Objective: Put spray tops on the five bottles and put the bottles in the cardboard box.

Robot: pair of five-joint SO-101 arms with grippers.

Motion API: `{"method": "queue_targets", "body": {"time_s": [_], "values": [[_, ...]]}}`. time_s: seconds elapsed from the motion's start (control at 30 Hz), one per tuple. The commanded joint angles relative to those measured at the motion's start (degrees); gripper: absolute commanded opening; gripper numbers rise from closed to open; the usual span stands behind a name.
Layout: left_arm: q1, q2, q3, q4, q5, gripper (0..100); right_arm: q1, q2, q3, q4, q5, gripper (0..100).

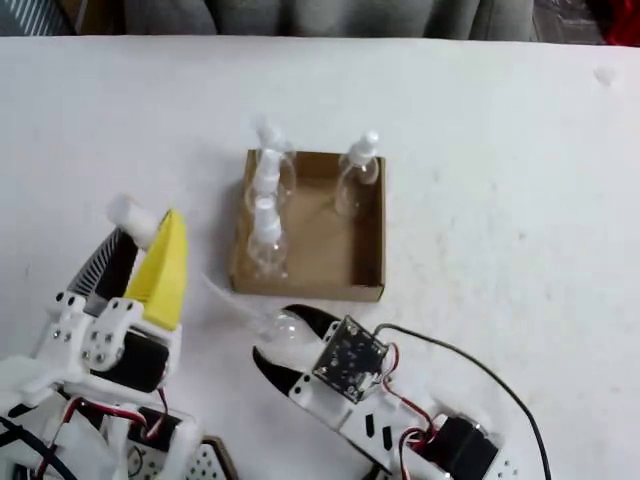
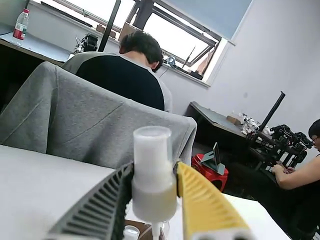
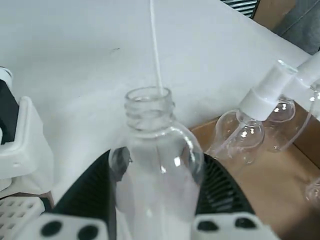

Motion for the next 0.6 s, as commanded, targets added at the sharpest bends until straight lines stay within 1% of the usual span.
{"method": "queue_targets", "body": {"time_s": [0.0, 0.1, 0.3, 0.37, 0.43, 0.57], "values": [[0.9, 1.0, 1.2, 0.4, 2.8, 2, -0.7, -0.2, -0.7, -0.7, -0.4, 1.6], [2.2, 1.0, 1.5, 0.6, 4.6, 2, -0.8, 0.0, -0.4, -0.7, -0.4, 1.6], [14.3, 1.0, 1.6, 6.3, 4.4, 2, -0.7, 0.1, -0.4, -0.7, -0.4, 1.6], [16.8, 1.0, 1.7, 8.1, 4.1, 2, -0.7, 0.1, -0.4, -0.7, -0.5, 1.6], [18.2, 1.0, 1.7, 9.4, 4.1, 2, -0.7, 0.1, -0.4, -0.7, -0.6, 1.6], [20.0, 1.0, 3.8, 9.6, 4.0, 2, -0.6, -0.1, -0.4, -0.7, -0.7, 1.6]]}}
